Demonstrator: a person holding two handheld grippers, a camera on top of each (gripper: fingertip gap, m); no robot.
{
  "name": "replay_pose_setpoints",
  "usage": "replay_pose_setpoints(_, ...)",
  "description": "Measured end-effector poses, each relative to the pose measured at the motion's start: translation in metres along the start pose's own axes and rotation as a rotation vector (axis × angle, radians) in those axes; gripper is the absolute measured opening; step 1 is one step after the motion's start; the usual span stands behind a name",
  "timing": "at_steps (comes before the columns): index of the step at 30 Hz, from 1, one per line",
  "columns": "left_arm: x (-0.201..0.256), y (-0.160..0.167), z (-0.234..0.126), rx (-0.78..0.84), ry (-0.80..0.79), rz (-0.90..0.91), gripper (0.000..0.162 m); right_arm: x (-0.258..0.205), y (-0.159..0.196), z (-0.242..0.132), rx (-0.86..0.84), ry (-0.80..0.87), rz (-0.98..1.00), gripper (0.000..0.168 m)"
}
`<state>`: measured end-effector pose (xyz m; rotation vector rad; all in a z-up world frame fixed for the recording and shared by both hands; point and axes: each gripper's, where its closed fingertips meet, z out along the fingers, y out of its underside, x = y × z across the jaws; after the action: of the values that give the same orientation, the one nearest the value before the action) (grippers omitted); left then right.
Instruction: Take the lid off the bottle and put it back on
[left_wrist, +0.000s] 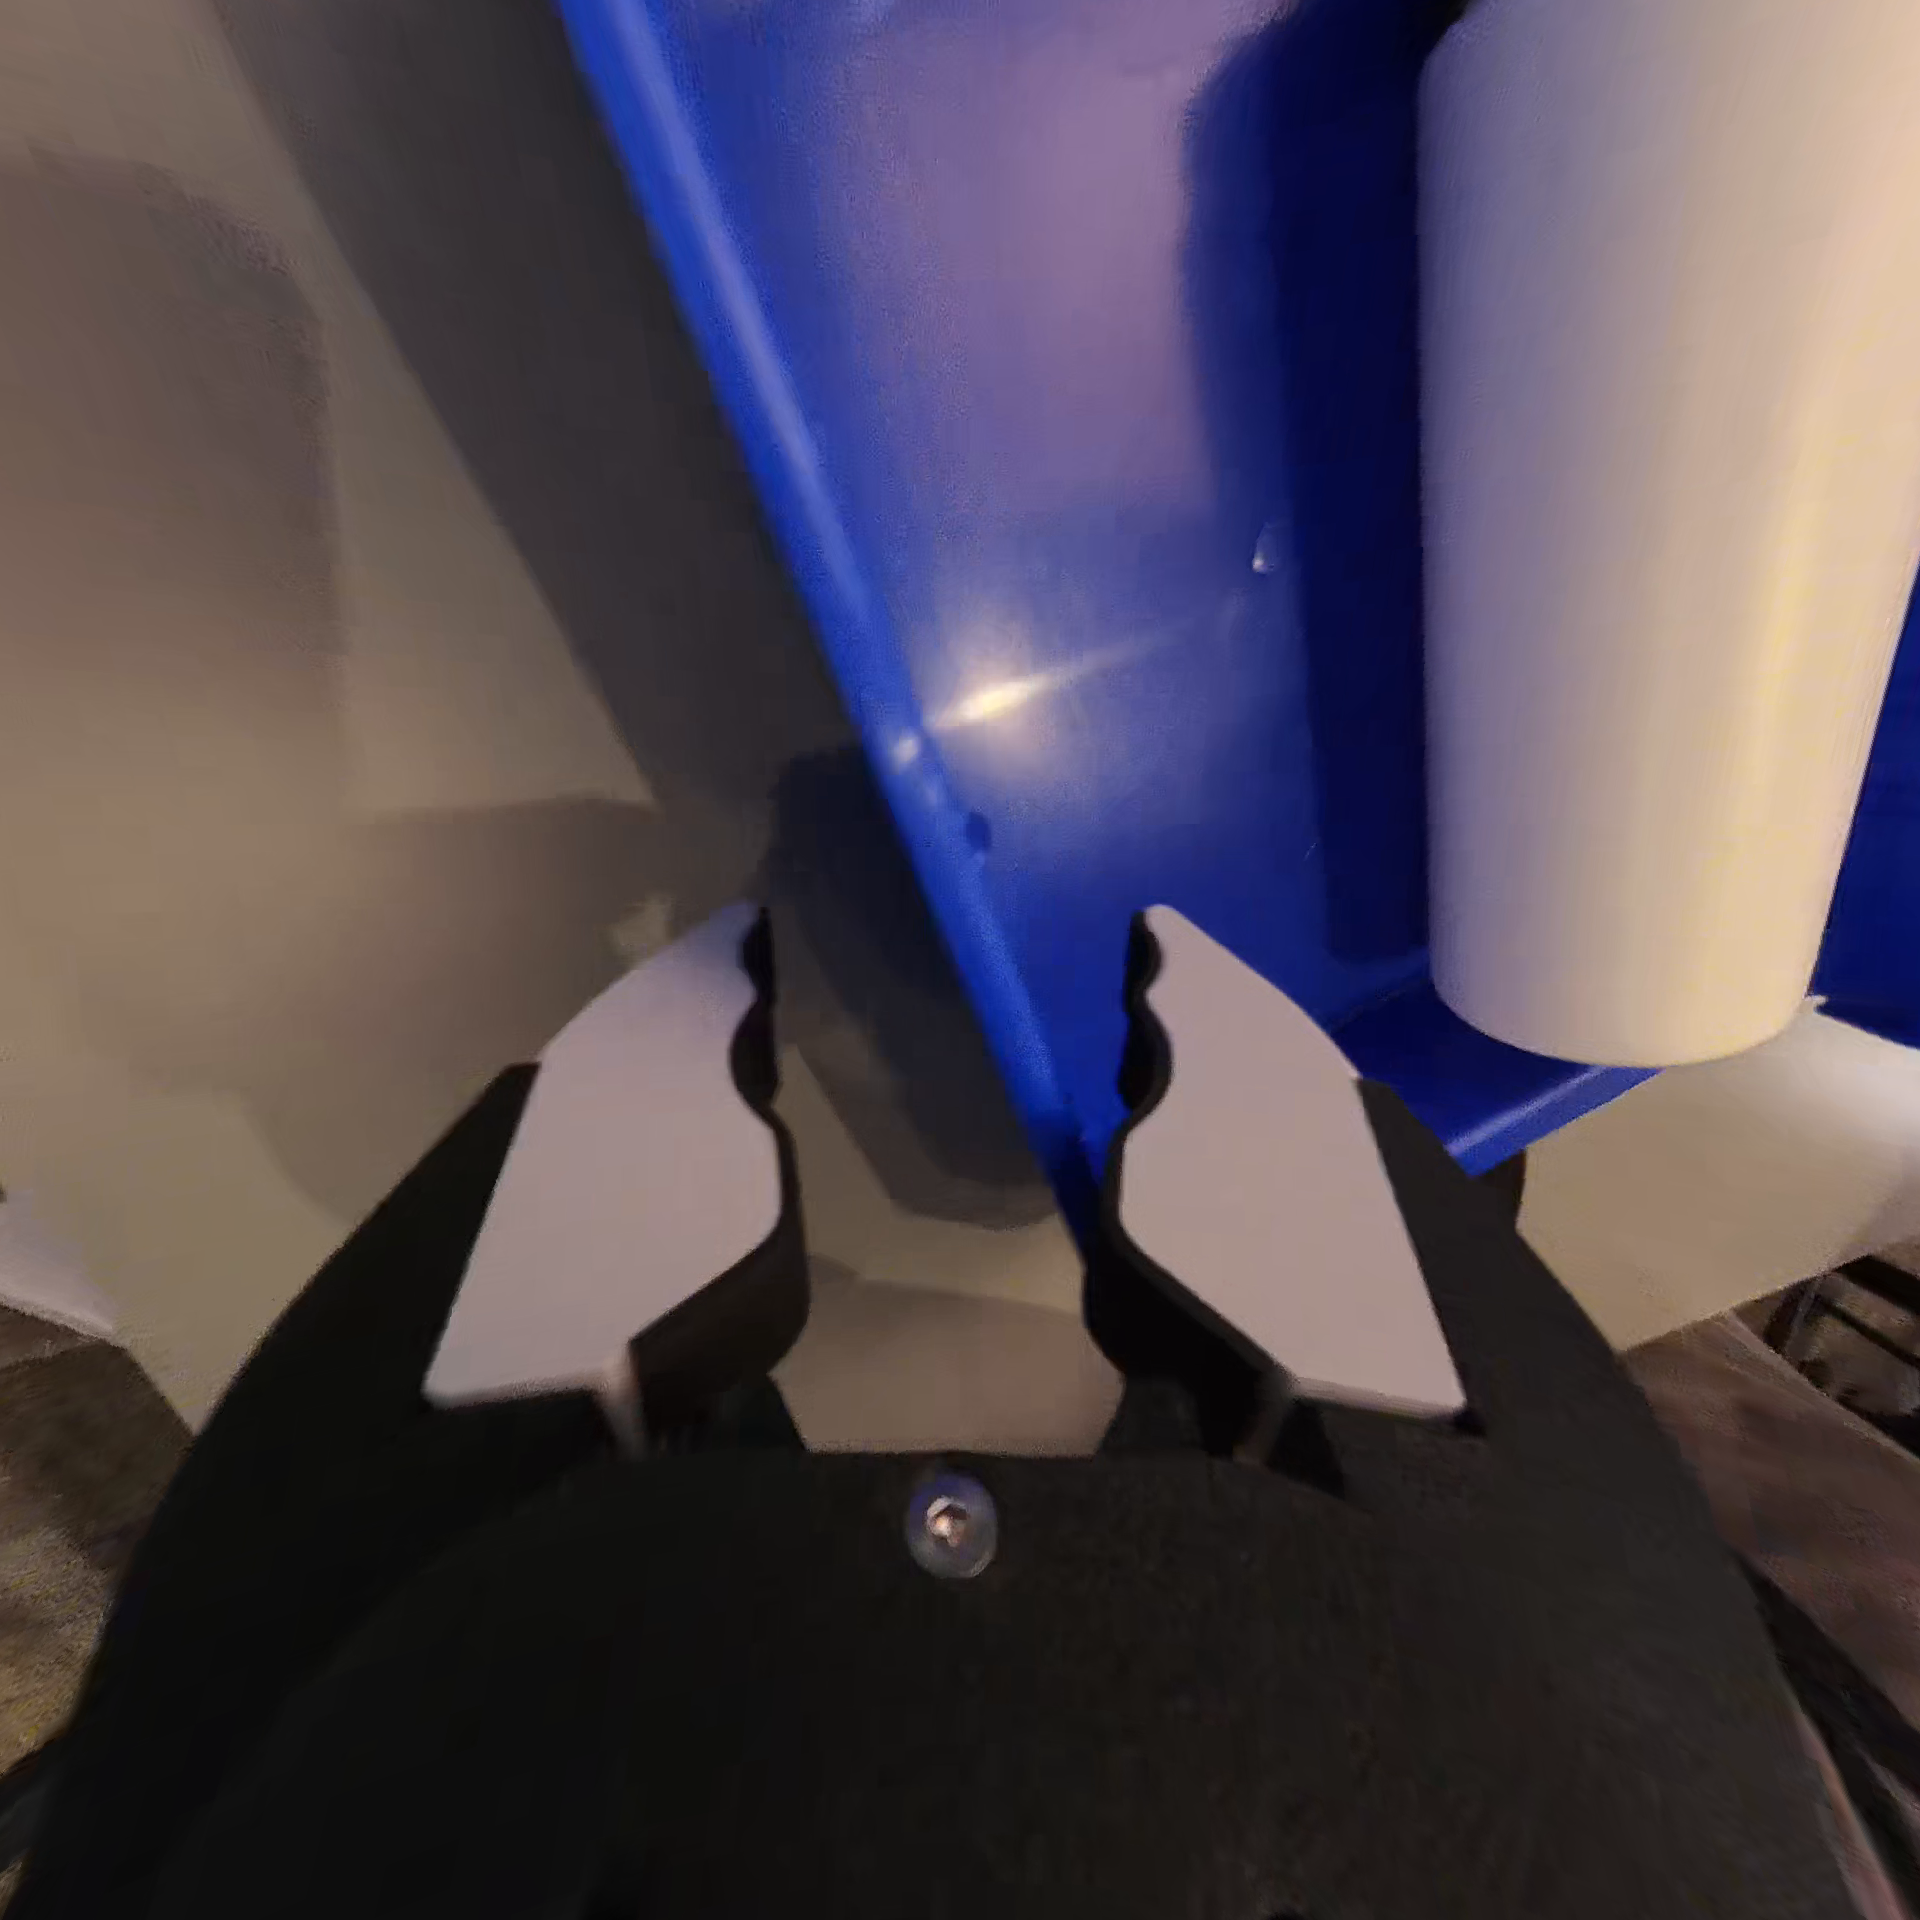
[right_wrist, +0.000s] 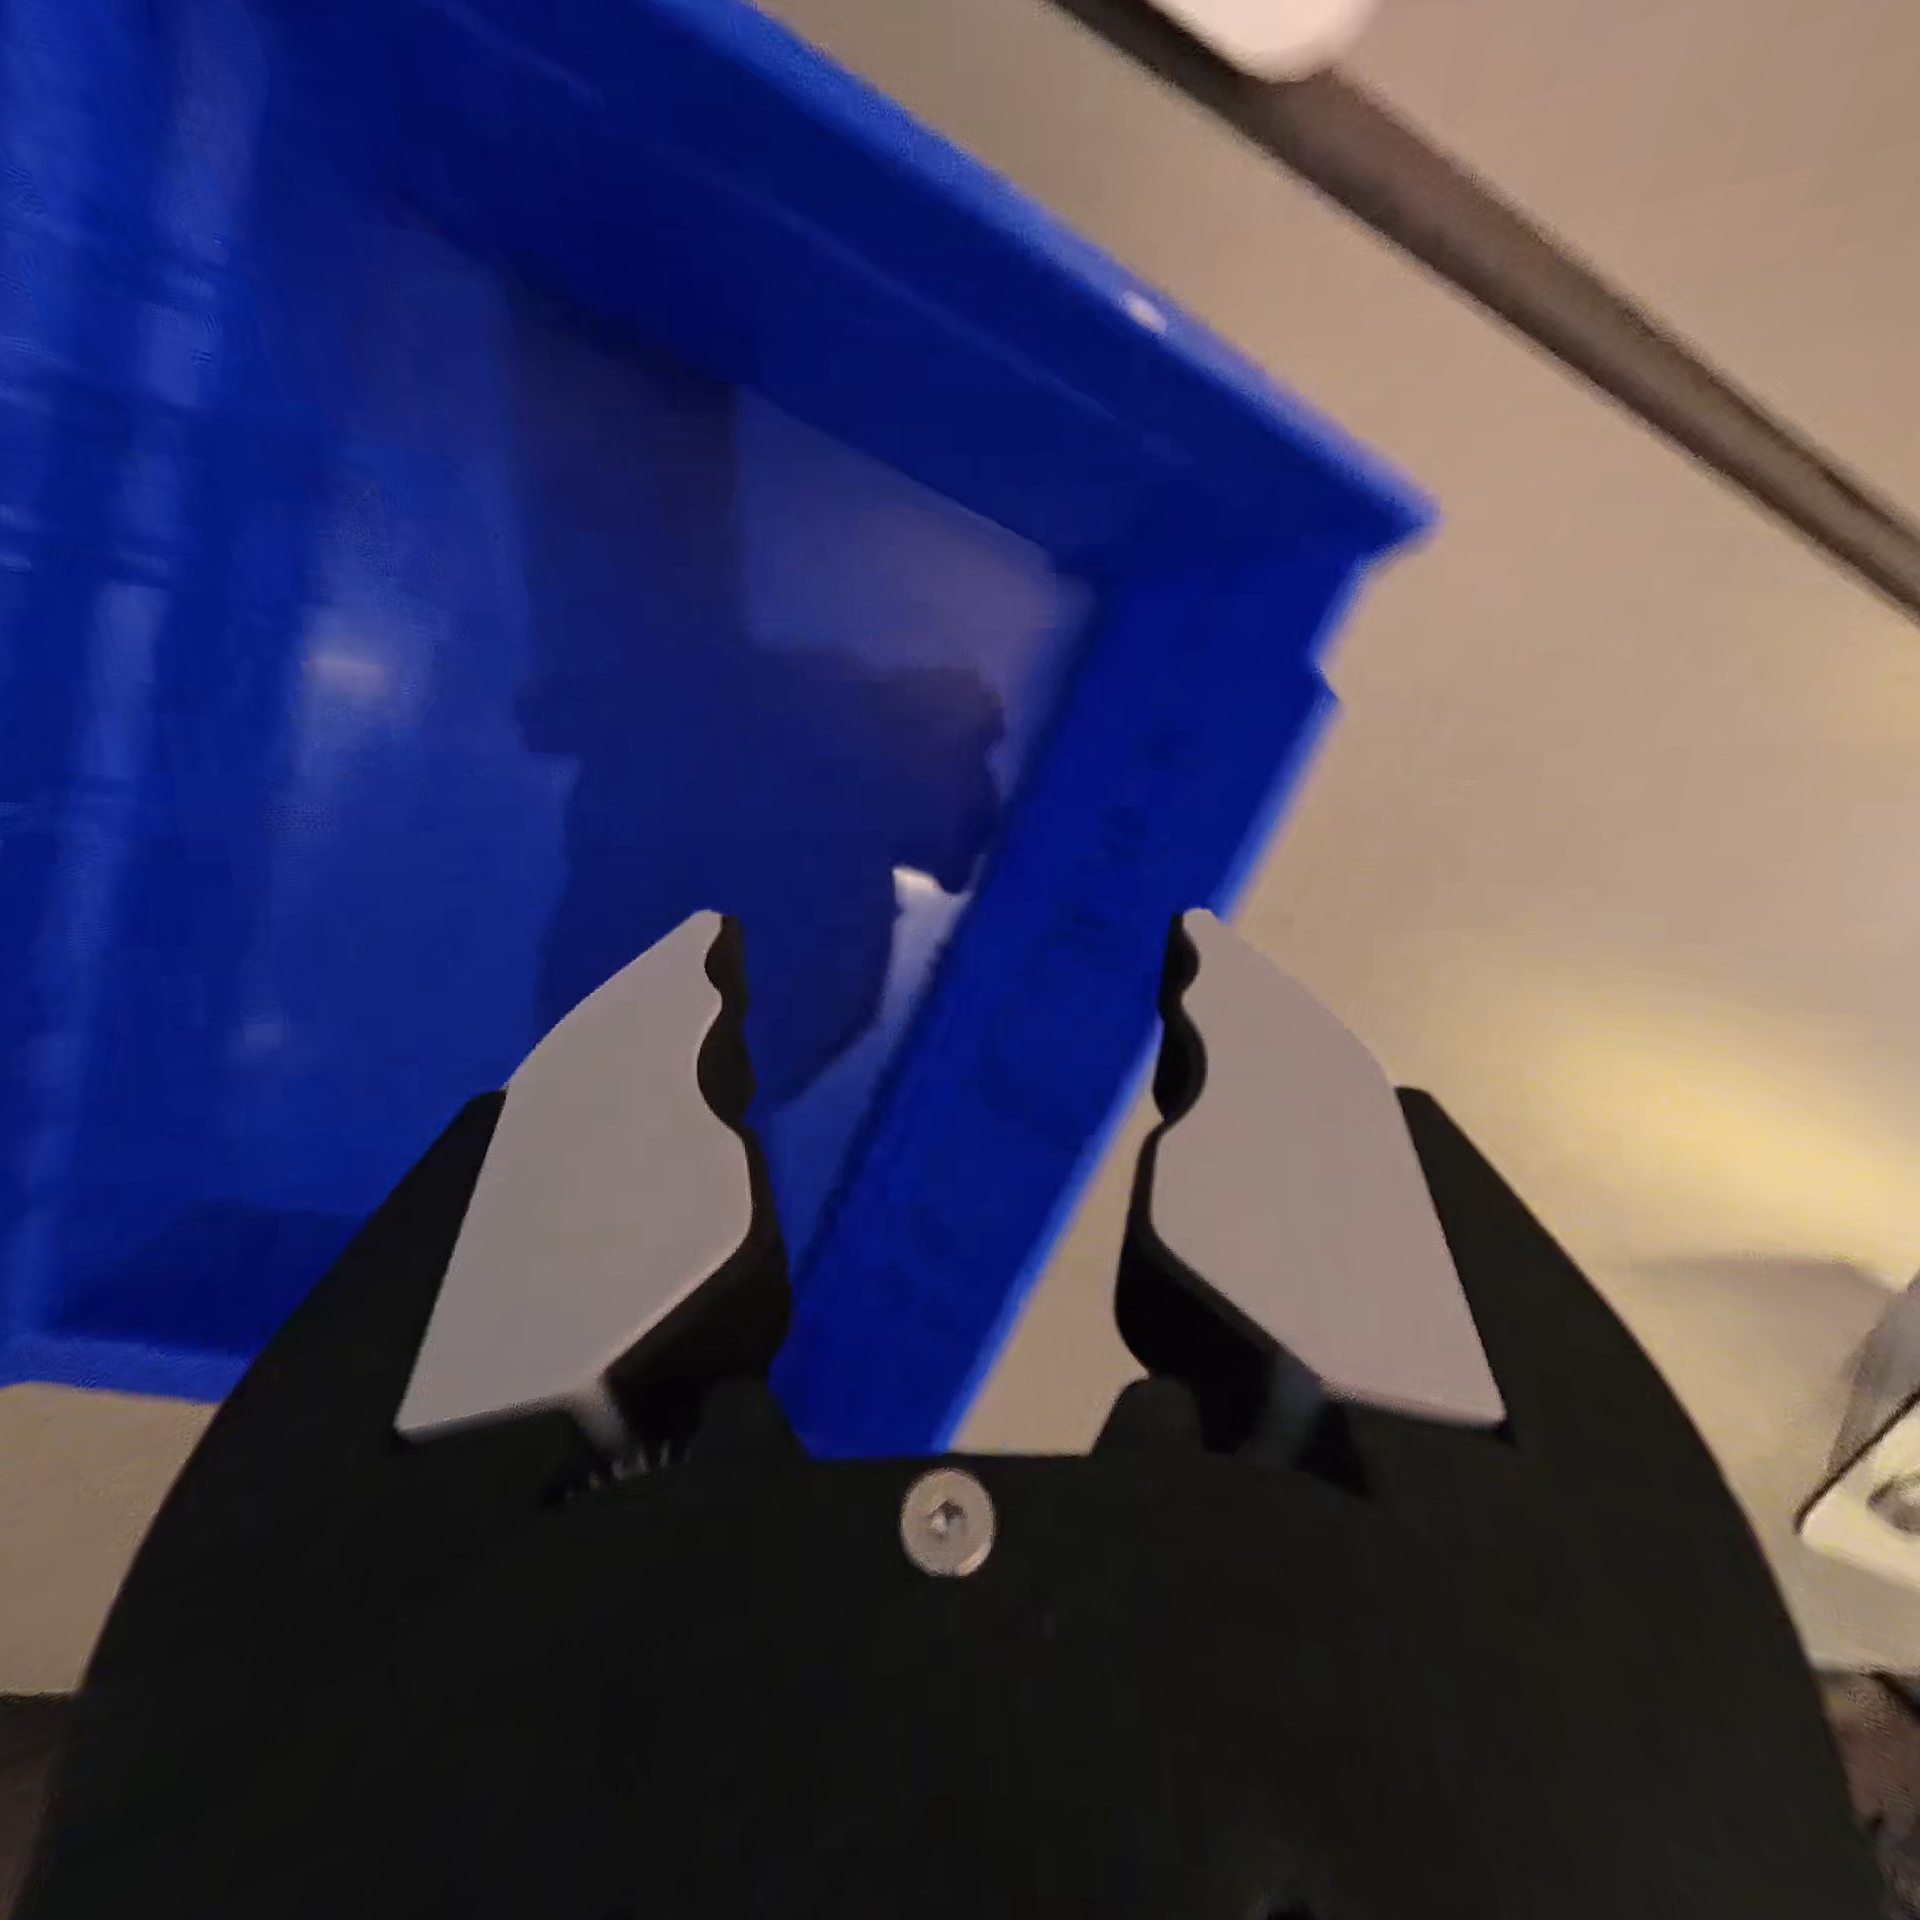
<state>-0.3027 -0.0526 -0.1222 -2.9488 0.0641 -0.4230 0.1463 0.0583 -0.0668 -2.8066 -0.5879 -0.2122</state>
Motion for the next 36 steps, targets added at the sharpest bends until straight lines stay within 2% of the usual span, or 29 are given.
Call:
replay_pose_setpoints(2,-0.003,-0.017,0.0,0.05,-0.062,0.05,0.047,0.022,0.027,0.022,-0.06,-0.01,0.049,0.079)
replay_pose_setpoints(4,-0.003,-0.034,0.0,0.097,-0.11,0.117,0.027,0.025,0.046,0.041,-0.12,-0.1,0.093,0.079)
replay_pose_setpoints(7,-0.011,-0.052,0.002,0.117,-0.28,0.289,0.036,0.024,0.066,0.057,-0.206,-0.194,0.128,0.078)
replay_pose_setpoints(8,-0.012,-0.06,0.004,0.139,-0.315,0.34,0.038,0.018,0.065,0.058,-0.202,-0.252,0.149,0.073)
replay_pose_setpoints(9,-0.01,-0.067,0.006,0.159,-0.326,0.385,0.04,0.015,0.065,0.057,-0.209,-0.287,0.162,0.06)
replay_pose_setpoints(11,-0.002,-0.075,0.009,0.193,-0.304,0.422,0.039,0.015,0.064,0.059,-0.229,-0.295,0.158,0.047)
replay_pose_setpoints(15,-0.001,-0.076,0.01,0.181,-0.313,0.419,0.039,0.015,0.063,0.068,-0.272,-0.28,0.129,0.032)
replay_pose_setpoints(17,-0.001,-0.074,0.01,0.176,-0.308,0.405,0.04,0.009,0.063,0.071,-0.288,-0.335,0.119,0.018)
replay_pose_setpoints(19,0.005,-0.073,0.008,0.182,-0.272,0.409,0.054,0.008,0.061,0.07,-0.28,-0.371,0.114,0.009)
replay_pose_setpoints(22,0.013,-0.08,-0.012,0.284,-0.243,0.39,0.056,0.021,0.063,0.073,-0.278,-0.369,0.128,0.008)
replay_pose_setpoints(27,0.032,-0.091,-0.064,0.512,-0.222,0.393,0.063,0.064,0.075,0.079,-0.276,-0.36,0.189,0.008)
replay_pose_setpoints(30,0.053,-0.091,-0.09,0.624,-0.151,0.404,0.068,0.095,0.087,0.083,-0.278,-0.352,0.225,0.008)
replay_pose_setpoints(36,0.145,-0.083,-0.162,0.929,0.348,0.496,0.07,0.157,0.116,0.089,-0.291,-0.346,0.239,0.008)
